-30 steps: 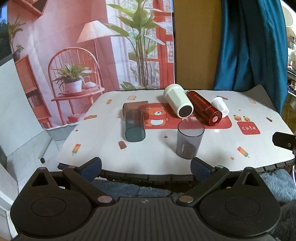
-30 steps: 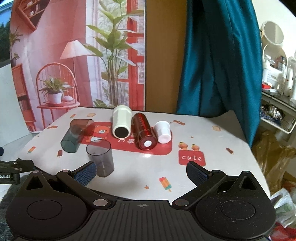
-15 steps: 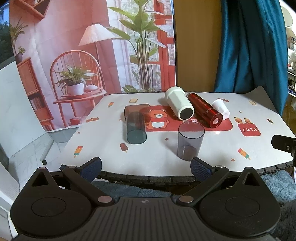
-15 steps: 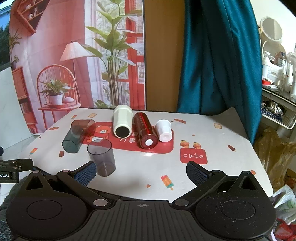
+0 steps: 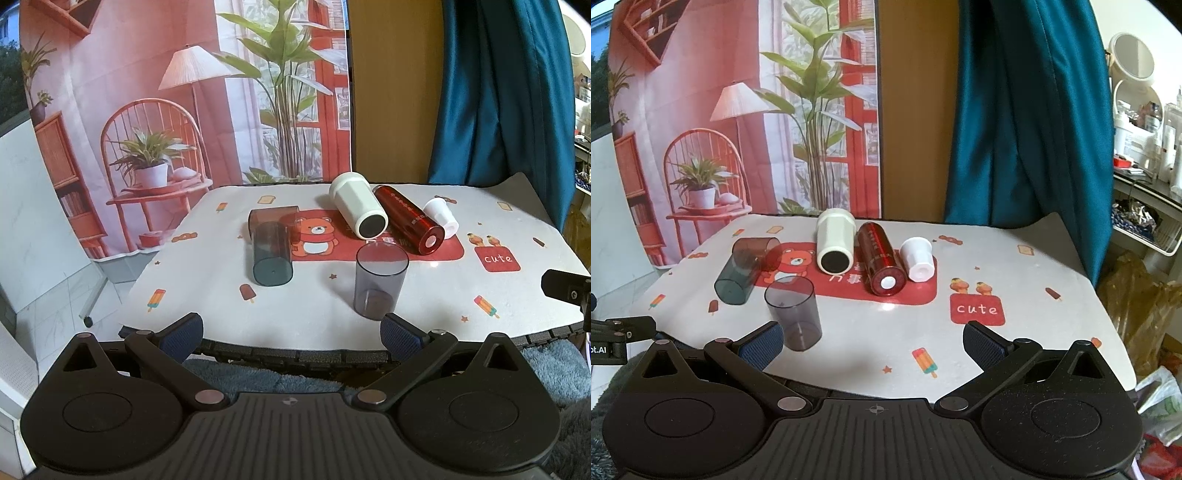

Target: Flip cup upright

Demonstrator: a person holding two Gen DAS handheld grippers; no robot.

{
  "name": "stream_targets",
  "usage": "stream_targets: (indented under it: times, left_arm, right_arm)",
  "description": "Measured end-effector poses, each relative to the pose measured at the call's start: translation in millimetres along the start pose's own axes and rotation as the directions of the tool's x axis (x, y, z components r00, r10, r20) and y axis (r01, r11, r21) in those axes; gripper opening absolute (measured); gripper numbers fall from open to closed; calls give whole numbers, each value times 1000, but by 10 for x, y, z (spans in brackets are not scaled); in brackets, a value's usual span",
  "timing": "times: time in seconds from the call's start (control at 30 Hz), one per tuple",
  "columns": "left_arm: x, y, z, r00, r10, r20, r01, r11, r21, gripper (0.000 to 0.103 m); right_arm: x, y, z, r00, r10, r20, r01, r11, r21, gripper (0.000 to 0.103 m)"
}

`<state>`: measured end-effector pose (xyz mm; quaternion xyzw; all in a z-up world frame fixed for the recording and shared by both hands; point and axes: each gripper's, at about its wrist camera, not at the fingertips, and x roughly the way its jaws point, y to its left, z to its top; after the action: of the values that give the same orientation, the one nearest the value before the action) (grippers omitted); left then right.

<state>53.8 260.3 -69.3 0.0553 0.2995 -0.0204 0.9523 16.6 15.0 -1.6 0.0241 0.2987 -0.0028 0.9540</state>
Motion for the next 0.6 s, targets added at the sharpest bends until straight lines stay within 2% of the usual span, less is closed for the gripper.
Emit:
stream_targets:
  times: [0.6]
  left_arm:
    - [5, 0, -6, 1000, -1, -6, 1, 1000, -2, 103]
  right_arm:
    - [-4, -2, -10, 1000, 1, -1, -1, 1000, 1, 103]
